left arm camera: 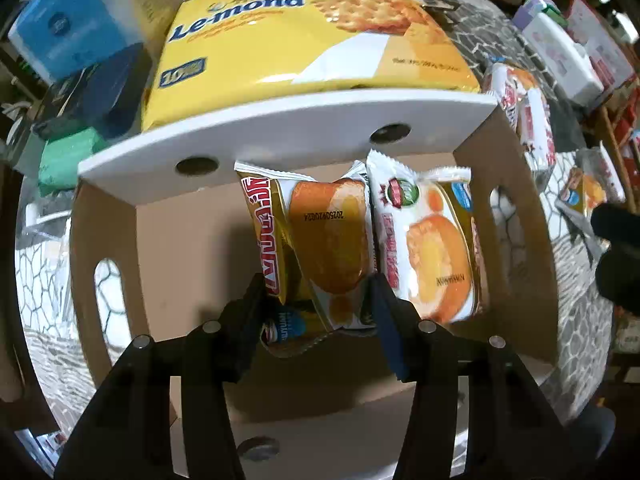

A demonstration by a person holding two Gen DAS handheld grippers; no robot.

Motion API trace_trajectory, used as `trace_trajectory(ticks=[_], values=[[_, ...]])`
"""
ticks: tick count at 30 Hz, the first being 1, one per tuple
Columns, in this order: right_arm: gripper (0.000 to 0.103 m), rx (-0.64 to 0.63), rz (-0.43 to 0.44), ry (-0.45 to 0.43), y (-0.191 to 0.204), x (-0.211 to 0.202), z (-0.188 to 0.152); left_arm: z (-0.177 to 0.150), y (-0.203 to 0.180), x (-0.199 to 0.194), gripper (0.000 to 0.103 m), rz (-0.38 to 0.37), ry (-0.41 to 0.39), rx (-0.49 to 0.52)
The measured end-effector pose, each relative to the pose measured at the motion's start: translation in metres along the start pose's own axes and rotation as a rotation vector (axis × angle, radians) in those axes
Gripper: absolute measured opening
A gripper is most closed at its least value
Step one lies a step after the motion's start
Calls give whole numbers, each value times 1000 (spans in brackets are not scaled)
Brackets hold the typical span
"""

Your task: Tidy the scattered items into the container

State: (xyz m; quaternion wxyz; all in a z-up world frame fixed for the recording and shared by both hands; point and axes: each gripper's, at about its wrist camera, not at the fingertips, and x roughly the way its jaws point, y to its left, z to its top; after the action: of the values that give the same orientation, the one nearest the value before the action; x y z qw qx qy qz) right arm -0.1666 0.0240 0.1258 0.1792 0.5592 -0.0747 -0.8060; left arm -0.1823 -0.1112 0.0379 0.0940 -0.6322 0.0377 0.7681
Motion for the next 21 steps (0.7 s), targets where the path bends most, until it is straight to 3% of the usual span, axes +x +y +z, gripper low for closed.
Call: trace_trajectory(ticks=[5,9,12,17,21], values=[[55,3,25,5,-4,2,-3,10,-2,2,49,-2,22,32],[55,-86,31,5,10,1,-4,1,21,-17,66,21,13,15],[55,-228,10,38,35,6,-7,-6,40,-39,66,-5,-28,-11],[54,-549,-185,164,78,43,-21,-20,74,-62,67,-34,-62,-64],[54,-708,-300,230,88,71,-33,-27,92,-69,67,-82,-79,-108]])
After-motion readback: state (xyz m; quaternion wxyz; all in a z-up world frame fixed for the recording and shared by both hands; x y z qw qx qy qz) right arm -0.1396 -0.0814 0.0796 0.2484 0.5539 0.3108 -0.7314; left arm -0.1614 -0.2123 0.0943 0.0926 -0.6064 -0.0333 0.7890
